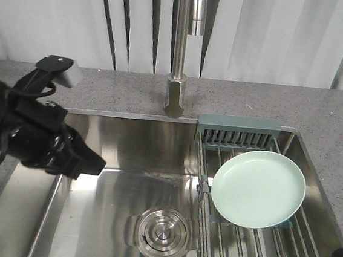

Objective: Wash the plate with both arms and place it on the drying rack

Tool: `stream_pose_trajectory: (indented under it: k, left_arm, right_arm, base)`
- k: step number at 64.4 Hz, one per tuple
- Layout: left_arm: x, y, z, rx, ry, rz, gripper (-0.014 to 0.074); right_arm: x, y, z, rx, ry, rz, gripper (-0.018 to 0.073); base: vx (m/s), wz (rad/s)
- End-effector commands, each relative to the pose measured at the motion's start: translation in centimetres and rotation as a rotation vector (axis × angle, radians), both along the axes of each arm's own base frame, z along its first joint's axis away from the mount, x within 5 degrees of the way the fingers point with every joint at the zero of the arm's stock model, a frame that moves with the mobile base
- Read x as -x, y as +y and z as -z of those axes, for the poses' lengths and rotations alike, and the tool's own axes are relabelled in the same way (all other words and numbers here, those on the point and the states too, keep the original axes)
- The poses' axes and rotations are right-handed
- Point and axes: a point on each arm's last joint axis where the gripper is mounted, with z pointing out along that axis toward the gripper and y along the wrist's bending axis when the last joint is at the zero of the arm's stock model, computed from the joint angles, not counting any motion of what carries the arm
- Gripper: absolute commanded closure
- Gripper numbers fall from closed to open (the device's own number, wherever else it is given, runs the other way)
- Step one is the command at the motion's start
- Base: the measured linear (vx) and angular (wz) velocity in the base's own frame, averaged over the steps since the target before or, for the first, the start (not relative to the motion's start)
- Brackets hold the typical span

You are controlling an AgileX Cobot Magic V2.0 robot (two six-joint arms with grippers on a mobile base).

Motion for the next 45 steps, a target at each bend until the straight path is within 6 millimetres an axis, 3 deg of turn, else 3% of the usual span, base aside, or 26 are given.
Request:
stream_pose_trajectory:
  k: [1,22,30,39,45]
  left_arm:
    - [3.1,1.0,-2.3,0.079,-0.121,-0.061,0.0602]
    - [12.0,4.5,-5.1,0.210,-0.471,-0.188,0.0602]
    - [14.1,5.8,-3.6,0.177,-0.566,-0.234,0.0602]
    - [14.7,6.6,-1.2,0.119,-0.594,-0.274,0.0602]
    - [15.0,6.8,-0.7,0.122,-0.608,-0.283,0.0602]
  right_arm:
    - [-0.3,-0.1,-1.4,-0.020,-0.073,0.024,0.0565]
    - [-0.3,-0.1,-1.3,-0.019,-0.071,0.023,0.0565]
    - [-0.3,-0.1,-1.4,-0.046,-0.073,0.038,0.0565]
    - [-0.3,-0.1,-1.4,-0.050,-0.061,0.038,0.0565]
    - [-0.2,-0.1,-1.2,-0.048,-0.044,0.032,0.0565]
  base:
    - [0.00,0.00]
    - [0.00,0.00]
    - [0.00,0.00]
    - [0.00,0.00]
    - [0.00,0.00]
